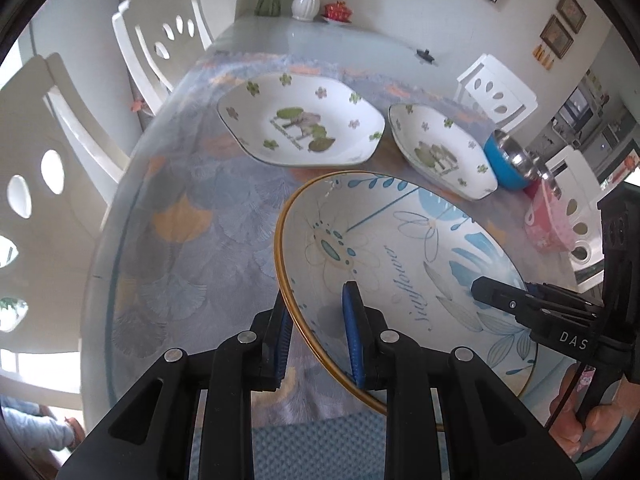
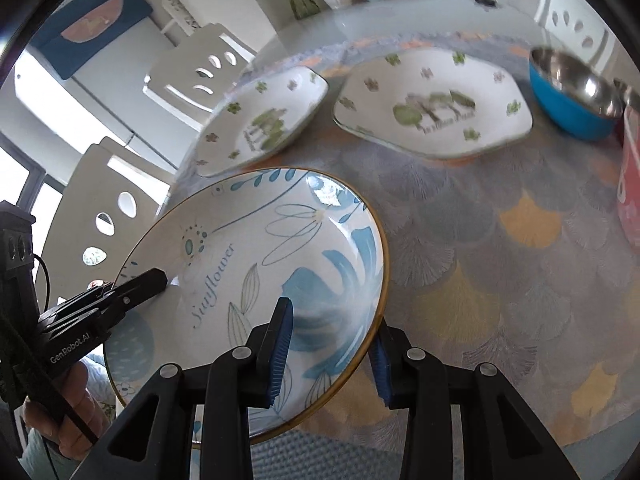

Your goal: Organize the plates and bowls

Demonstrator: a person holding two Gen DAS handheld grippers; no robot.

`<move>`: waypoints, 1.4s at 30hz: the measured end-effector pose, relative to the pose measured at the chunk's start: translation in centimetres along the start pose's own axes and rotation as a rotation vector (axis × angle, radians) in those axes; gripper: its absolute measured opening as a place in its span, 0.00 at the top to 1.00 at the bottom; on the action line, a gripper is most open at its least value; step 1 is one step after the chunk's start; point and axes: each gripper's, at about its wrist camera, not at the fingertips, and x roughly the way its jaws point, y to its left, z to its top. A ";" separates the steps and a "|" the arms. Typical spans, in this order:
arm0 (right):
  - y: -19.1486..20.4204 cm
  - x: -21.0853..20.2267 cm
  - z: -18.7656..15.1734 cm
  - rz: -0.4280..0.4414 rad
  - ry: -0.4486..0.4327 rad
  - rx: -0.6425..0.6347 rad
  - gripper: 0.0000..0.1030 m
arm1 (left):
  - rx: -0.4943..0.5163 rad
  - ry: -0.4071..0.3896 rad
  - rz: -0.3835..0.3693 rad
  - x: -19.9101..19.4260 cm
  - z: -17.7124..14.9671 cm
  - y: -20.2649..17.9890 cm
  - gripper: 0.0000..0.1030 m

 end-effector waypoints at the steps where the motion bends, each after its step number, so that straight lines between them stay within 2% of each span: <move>1: 0.5 -0.5 0.1 0.001 -0.010 -0.013 0.65 | -0.003 -0.008 0.000 -0.5 0.0 0.0 0.79; 7: 3.6 -2.4 0.0 0.032 -0.051 -0.081 0.65 | -0.034 -0.065 0.026 -4.1 -0.6 1.4 0.80; 10: 4.9 -2.0 -0.3 0.048 -0.044 -0.107 0.65 | -0.056 -0.056 0.046 -4.5 -1.2 2.4 0.79; 14: 5.6 0.1 -1.3 0.059 0.003 -0.107 0.65 | -0.087 -0.023 0.071 -3.3 -2.6 3.8 0.79; 21: 5.4 4.1 -2.8 0.043 0.076 -0.078 0.65 | -0.138 0.041 0.067 0.0 -4.0 5.7 0.80; 25: 6.0 4.7 -3.6 0.014 0.093 -0.100 0.65 | -0.151 0.055 0.063 0.5 -4.6 6.4 0.80; 30: 5.5 5.4 -4.7 0.017 0.135 -0.077 0.66 | -0.177 0.095 0.076 1.3 -5.3 7.3 0.80; 34: 5.9 4.5 -5.1 -0.040 0.126 -0.136 0.66 | -0.240 0.085 0.103 0.3 -5.8 8.6 0.81; 38: 4.9 2.3 -4.8 -0.067 0.119 -0.156 0.66 | -0.274 0.028 0.146 -3.0 -5.8 8.9 0.81; 42: 4.3 -3.5 -2.9 -0.048 -0.012 -0.173 0.66 | -0.261 -0.052 0.163 -6.8 -4.5 7.1 0.79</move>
